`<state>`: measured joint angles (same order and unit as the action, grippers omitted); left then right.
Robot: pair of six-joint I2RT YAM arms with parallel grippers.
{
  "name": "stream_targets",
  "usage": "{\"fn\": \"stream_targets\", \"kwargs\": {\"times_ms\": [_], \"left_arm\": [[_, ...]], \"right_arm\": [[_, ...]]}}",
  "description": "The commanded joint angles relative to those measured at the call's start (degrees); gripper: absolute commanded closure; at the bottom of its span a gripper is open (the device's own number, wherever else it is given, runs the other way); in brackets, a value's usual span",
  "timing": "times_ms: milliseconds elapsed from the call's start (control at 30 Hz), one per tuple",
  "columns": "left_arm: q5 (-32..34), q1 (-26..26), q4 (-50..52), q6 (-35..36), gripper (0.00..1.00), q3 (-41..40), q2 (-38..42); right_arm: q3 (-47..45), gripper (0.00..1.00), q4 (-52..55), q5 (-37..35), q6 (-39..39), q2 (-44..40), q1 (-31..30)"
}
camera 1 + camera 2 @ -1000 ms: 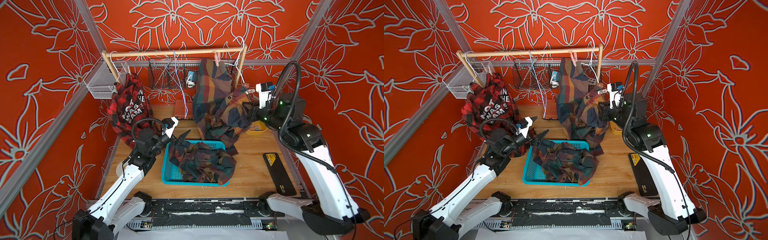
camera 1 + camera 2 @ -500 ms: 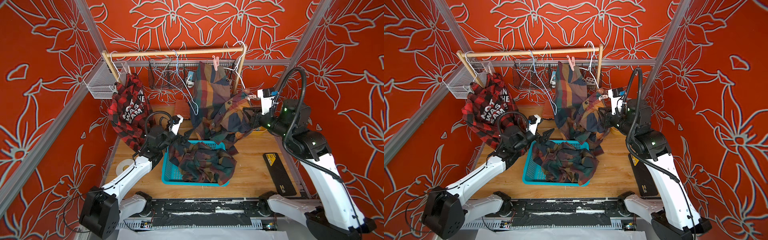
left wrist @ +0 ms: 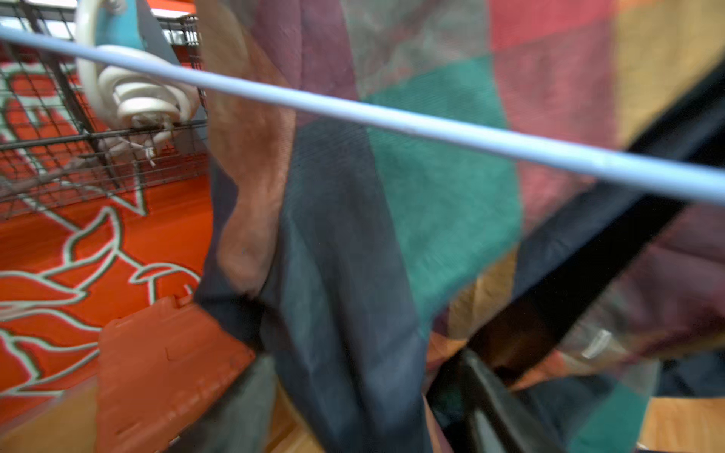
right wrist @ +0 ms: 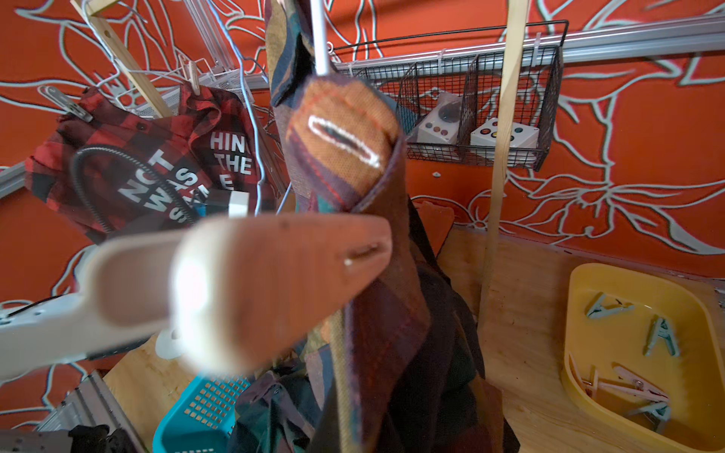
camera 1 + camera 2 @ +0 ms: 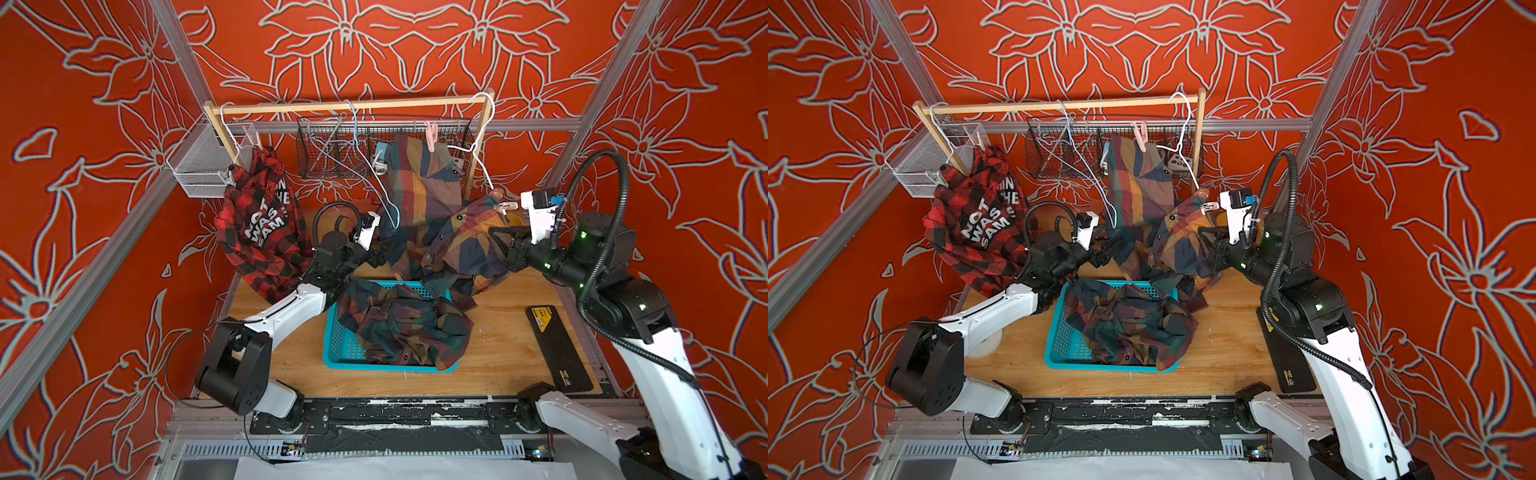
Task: Remove the clothespins securing long-sleeve shirts to the hanger
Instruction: Place the long-sleeve shirt at the bin.
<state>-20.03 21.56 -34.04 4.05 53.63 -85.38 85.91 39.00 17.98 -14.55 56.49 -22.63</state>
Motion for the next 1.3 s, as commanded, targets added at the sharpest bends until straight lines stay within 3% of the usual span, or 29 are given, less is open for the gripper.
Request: {"fn": "stream_targets", "kwargs": {"times_ms": [0,67,100,700,1267], "left_arm": [[-2.13,1.20,-3.72,-0.97,0.56,2.64,-2.54],[-2.30,2.18,-4.35,-0.98,0.90,3.45,-3.30],[-2.53,2.61,-4.41,-0.98,1.00,3.81,-3.60],[-6.52,11.81,-3.86,-1.66,1.00,8.13,3.79],[-7.21,16.31,-0.38,0.92,1.00,21.08,3.79]], "right_arm": [[-0.99,1.00,-4.36,3.16,-1.10,-1.53,0.21],[-2.02,1.00,-5.10,3.72,-1.26,-2.03,0.14],[-2.49,1.00,-5.56,3.96,-1.34,-2.29,0.14],[3.50,1.00,-17.09,12.07,-4.88,2.23,-0.04],[27.47,1.00,-18.13,18.11,-5.85,16.69,-4.25]]}}
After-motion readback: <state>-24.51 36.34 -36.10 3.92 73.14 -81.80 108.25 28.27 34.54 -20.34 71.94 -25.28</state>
